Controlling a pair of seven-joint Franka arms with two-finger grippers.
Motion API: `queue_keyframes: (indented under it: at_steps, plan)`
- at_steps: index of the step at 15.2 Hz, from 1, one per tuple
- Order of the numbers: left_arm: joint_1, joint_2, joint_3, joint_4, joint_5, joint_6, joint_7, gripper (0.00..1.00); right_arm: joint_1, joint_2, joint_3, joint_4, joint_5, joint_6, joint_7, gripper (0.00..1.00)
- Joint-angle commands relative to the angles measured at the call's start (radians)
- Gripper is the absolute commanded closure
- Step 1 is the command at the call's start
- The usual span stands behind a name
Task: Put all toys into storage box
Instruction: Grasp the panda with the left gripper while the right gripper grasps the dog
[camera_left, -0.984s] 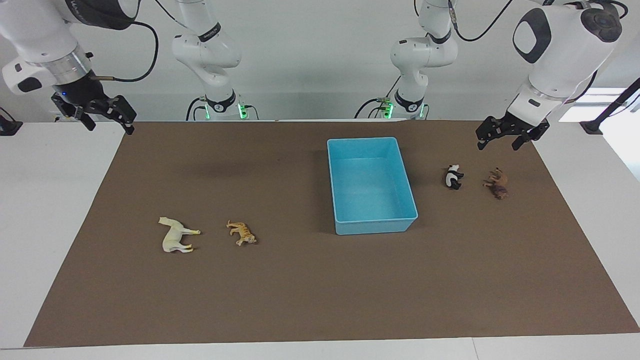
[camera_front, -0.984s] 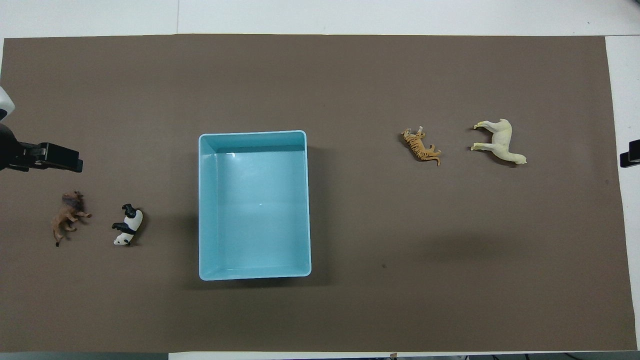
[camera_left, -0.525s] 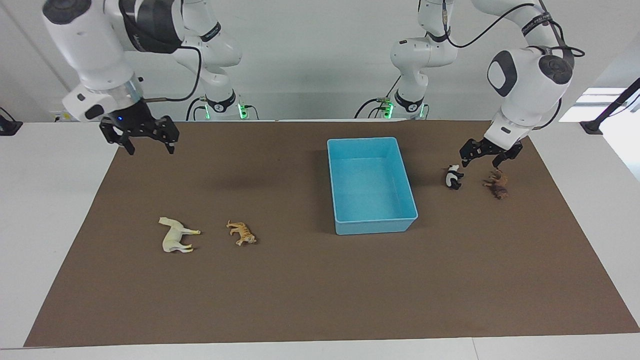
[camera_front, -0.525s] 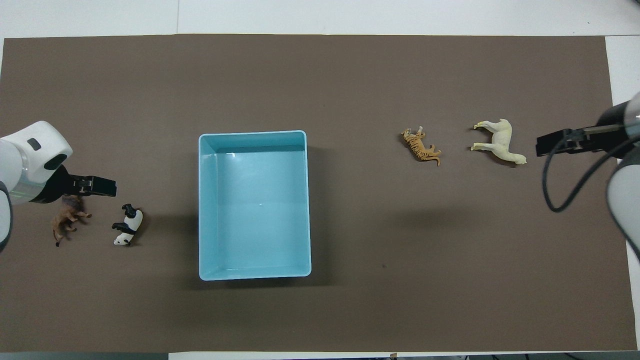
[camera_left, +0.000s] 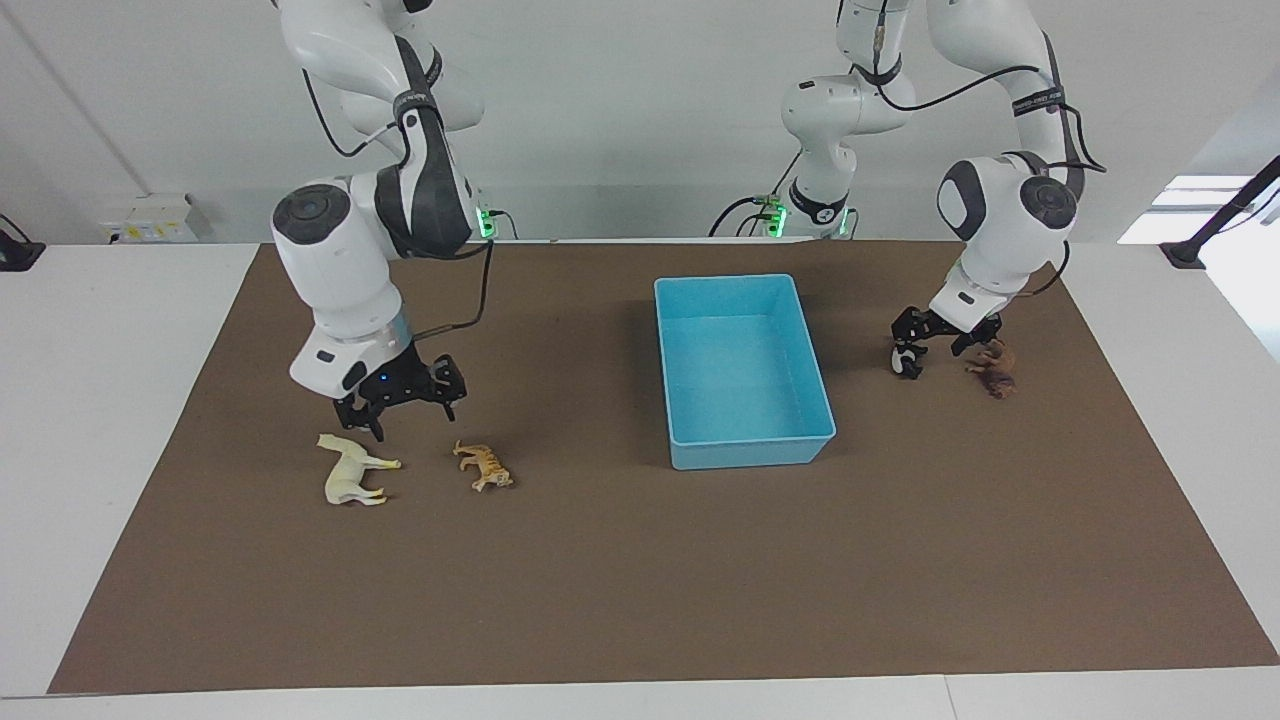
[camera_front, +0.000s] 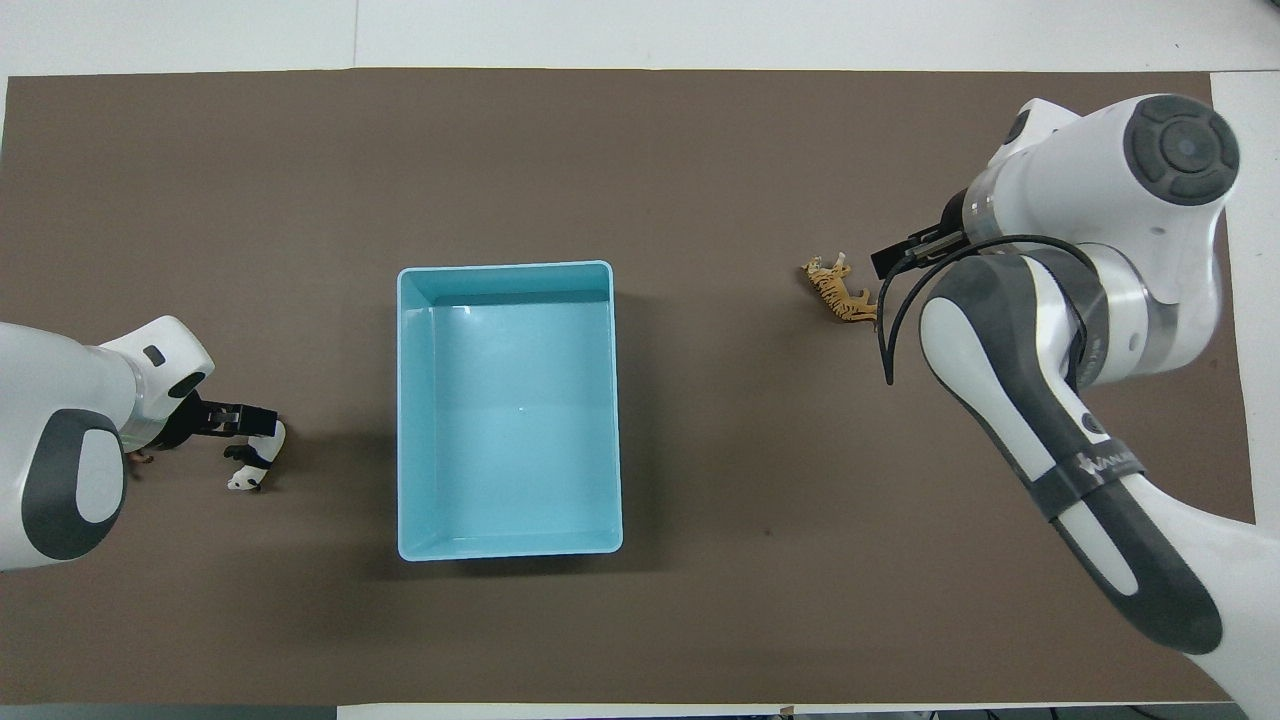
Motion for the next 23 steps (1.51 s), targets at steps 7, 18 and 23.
queue_keyframes:
  at_steps: [7, 18, 23]
  plan:
    - [0.007, -0.002, -0.001, -0.112, -0.001, 0.122, 0.056, 0.0, 0.105, 0.109, -0.006, 0.015, -0.032, 0.053, -0.178, 0.0]
    - [0.007, 0.002, -0.001, -0.134, 0.0, 0.128, 0.041, 0.96, 0.096, 0.109, -0.006, -0.106, -0.064, 0.13, -0.138, 0.0]
    - [-0.019, 0.027, -0.007, 0.114, 0.0, -0.127, -0.095, 0.97, 0.086, 0.112, -0.007, -0.123, -0.064, 0.159, -0.105, 0.09]
